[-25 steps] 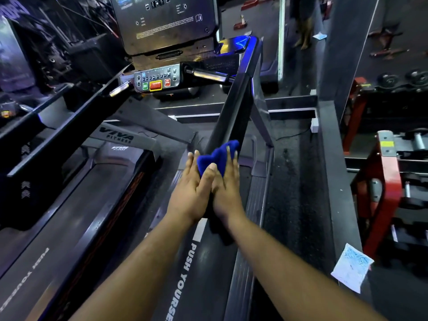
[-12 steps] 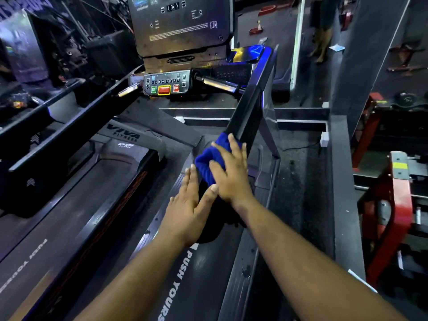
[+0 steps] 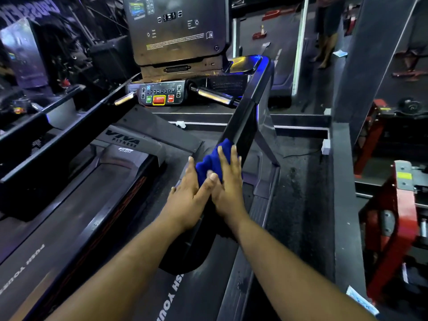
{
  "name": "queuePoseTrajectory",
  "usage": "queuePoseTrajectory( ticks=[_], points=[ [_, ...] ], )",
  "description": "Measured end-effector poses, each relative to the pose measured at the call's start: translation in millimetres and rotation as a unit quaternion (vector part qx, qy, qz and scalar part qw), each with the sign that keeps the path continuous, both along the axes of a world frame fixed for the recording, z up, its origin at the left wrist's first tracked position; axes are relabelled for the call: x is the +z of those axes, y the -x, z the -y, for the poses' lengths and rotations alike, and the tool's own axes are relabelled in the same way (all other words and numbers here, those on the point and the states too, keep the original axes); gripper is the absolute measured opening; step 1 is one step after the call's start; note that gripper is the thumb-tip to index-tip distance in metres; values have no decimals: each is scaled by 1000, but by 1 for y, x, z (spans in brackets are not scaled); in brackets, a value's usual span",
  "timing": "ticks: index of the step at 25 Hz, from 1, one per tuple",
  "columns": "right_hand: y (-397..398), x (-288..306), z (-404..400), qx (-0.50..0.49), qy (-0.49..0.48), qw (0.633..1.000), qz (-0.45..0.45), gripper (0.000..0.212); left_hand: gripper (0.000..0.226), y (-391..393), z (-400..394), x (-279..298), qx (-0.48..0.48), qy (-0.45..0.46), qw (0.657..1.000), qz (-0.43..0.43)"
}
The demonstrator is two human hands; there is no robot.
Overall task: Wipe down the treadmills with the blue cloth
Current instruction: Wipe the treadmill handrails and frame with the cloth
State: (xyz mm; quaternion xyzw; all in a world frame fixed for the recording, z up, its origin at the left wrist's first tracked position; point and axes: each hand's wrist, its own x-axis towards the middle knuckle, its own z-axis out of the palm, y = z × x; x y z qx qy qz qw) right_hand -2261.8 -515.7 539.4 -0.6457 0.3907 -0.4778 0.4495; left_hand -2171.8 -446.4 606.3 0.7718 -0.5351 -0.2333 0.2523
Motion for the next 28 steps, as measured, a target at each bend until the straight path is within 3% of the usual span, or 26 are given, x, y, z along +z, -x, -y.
queuePoseTrajectory(
  ticks=[4, 6, 9, 11, 12, 15, 16, 20, 24, 26, 28],
  points=[
    [3, 8, 80, -48, -41, 998, 6, 74, 103, 6, 15, 5, -26, -53, 995, 79],
    [3, 4, 56, -41, -70, 996, 24, 76, 100, 10, 20, 7, -37, -66, 992, 100],
    [2, -10, -6, 8, -35, 996, 78, 72, 99, 7, 31, 7, -46, -55, 993, 98],
    [1, -23, 15, -2, -23, 993, 115, 66, 100, 7, 44, 6, -51, -62, 991, 111],
    [-1, -32, 41, -16, -40, 992, 119, 62, 101, 8, 51, 6, -56, -64, 989, 121],
    [0, -41, 109, -33, -254, 949, 184, 67, 100, 11, 65, 4, -66, -53, 988, 130],
    [0, -40, 104, -34, -264, 945, 189, 69, 99, 11, 65, 2, -68, -50, 988, 132],
    [0, -18, 32, -15, -86, 983, 159, 69, 96, 6, 68, -1, -83, -34, 988, 123],
    [5, -12, 119, -32, 18, 998, 44, 70, 91, 8, 69, -1, -82, -52, 985, 142],
    [11, -8, 175, -41, 16, 998, 37, 77, 91, 10, 69, 1, -78, -62, 981, 164],
    [9, -7, 182, -50, -31, 996, 60, 80, 92, 11, 70, 1, -80, -73, 978, 180]
  ],
)
